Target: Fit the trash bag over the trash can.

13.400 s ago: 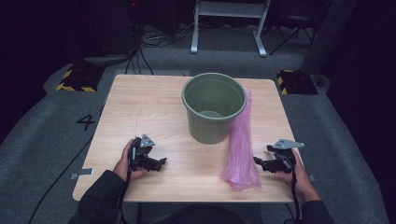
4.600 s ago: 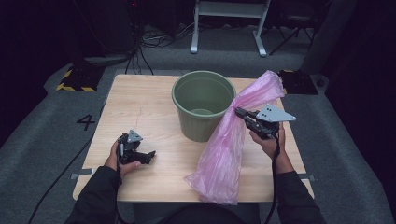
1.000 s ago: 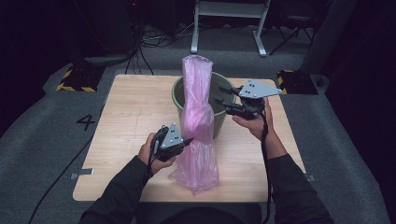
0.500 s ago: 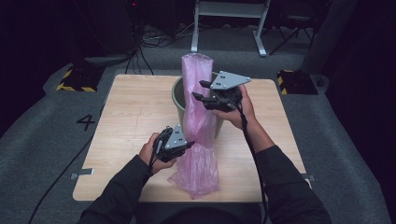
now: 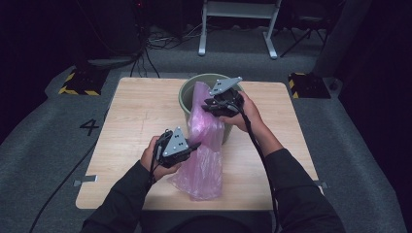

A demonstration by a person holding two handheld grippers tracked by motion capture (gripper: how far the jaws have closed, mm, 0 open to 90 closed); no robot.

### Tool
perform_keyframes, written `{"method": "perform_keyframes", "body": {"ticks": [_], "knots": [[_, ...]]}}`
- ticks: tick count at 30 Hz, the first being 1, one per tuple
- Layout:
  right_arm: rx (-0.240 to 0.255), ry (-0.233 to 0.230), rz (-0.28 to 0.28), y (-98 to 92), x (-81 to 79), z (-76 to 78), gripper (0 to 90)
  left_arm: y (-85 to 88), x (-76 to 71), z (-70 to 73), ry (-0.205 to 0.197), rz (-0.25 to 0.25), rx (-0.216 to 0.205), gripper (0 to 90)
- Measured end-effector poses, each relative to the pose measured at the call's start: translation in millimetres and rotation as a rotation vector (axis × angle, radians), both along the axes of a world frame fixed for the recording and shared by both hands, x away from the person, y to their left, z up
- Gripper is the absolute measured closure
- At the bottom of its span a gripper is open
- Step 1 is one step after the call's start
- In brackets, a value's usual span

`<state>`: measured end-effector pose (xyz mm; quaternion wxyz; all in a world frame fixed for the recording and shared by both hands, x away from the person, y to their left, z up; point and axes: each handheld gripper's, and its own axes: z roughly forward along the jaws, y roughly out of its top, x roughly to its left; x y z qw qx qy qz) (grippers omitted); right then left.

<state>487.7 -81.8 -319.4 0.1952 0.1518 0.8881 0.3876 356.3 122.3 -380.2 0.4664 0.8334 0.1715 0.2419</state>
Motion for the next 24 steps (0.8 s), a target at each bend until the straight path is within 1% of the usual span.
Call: {"method": "perform_keyframes", "body": {"ticks": [1,2,5,7,8,10,11,12,13,15,16,17,18,19,20,21,23,24], "knots": [[0.000,0.000,0.000,0.0,0.0,0.0,74.8,0.0,0.0,0.0,0.000,0.000,0.000,76.8],[-0.002,0.005,0.002,-0.5,-0.2,-0.3,75.7,0.4,-0.5,2.0,-0.010,0.010,-0.002,76.8],[-0.003,0.018,-0.003,-2.1,0.1,-2.0,77.6,2.3,-0.8,7.7,-0.028,0.026,-0.024,74.5],[0.002,0.020,-0.002,-3.7,0.0,-1.8,77.0,4.1,-0.1,11.7,-0.033,0.036,-0.038,73.6],[0.003,0.018,-0.004,-4.8,0.0,-1.5,75.6,5.2,0.9,13.6,-0.029,0.038,-0.041,73.7],[0.015,0.014,-0.013,-7.3,0.0,-0.6,71.7,6.7,4.0,16.3,-0.014,0.043,-0.051,73.9],[0.026,0.008,-0.021,-8.7,-0.4,0.0,66.1,7.6,5.9,17.3,-0.006,0.049,-0.053,74.2],[0.039,0.001,-0.040,-10.5,-1.6,0.9,60.4,8.3,7.7,18.0,0.006,0.051,-0.059,74.9],[0.052,-0.010,-0.048,-12.6,-2.4,2.1,56.4,9.3,9.2,18.7,0.010,0.051,-0.056,75.6],[0.086,-0.024,-0.043,-17.3,-5.1,4.7,49.4,10.0,10.9,19.5,0.017,0.060,-0.060,75.7],[0.138,-0.025,-0.025,-25.0,-11.7,7.4,44.4,10.3,12.0,20.0,0.023,0.064,-0.062,75.6],[0.138,-0.025,-0.025,-25.0,-11.7,7.4,44.4,10.2,12.5,20.1,0.027,0.064,-0.066,75.6],[0.166,-0.031,-0.015,-31.6,-18.3,9.3,40.9,10.0,13.3,20.1,0.027,0.068,-0.068,75.6],[0.166,-0.031,-0.015,-31.6,-18.3,9.3,40.9,9.9,13.9,20.3,0.026,0.069,-0.067,75.6],[0.179,-0.029,-0.008,-34.2,-20.6,9.9,40.1,9.7,15.1,20.7,0.033,0.074,-0.072,75.6],[0.201,-0.030,0.015,-38.7,-25.0,11.0,38.0,9.6,15.9,20.9,0.035,0.075,-0.073,75.5],[0.211,-0.038,0.029,-42.9,-30.3,12.3,36.6,9.1,17.5,21.2,0.035,0.081,-0.076,75.2],[0.221,-0.039,0.029,-45.1,-33.0,13.3,34.5,8.7,18.0,21.4,0.037,0.082,-0.075,75.0]]}}
